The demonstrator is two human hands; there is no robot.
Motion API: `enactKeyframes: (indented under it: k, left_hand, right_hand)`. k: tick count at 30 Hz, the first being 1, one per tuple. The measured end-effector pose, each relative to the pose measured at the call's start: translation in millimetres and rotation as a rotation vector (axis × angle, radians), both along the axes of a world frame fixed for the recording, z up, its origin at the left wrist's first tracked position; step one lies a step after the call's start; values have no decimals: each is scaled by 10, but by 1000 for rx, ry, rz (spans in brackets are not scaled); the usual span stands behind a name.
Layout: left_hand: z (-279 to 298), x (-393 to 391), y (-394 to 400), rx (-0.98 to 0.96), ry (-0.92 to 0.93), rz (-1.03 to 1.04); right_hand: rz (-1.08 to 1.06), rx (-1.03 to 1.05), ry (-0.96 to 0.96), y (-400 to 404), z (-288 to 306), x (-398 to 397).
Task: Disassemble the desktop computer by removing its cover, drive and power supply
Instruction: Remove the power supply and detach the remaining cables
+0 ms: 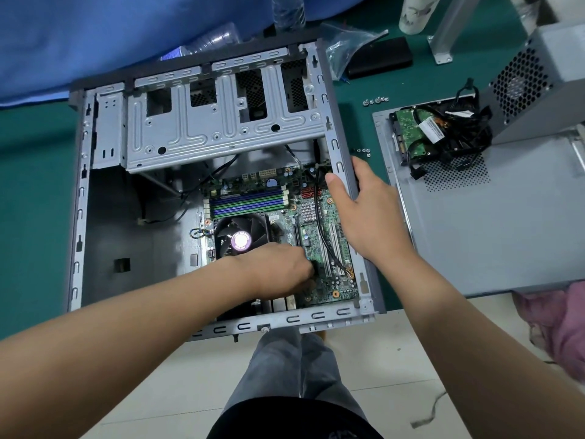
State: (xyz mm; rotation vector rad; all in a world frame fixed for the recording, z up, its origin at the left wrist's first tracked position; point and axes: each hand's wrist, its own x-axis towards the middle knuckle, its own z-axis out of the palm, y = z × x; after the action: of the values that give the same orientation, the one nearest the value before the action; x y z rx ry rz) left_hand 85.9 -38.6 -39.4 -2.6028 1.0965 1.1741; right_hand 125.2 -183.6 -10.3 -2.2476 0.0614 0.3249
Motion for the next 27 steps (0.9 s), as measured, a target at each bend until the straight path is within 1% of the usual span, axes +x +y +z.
enactKeyframes:
  k: [7,12,18,20,24,27]
  left_hand:
    - [35,33,59,-8,169,30]
    - [52,62,34,-12,170,49]
    - [28,52,-48,12,48,15]
    - [30,61,-35,15,80,16]
    - [50,62,18,-29,216,42]
    - [55,73,29,-42,233,58]
  right_hand:
    - [4,1,3,2,-16,3]
    - [9,-4,-15,4,-26,-2]
    - [-6,6,-35,1,-39,3]
    - [-8,5,-33,-1,-43,3]
    - [-3,2,-34,1,-42,2]
    - [-3,4,-31,3,-35,3]
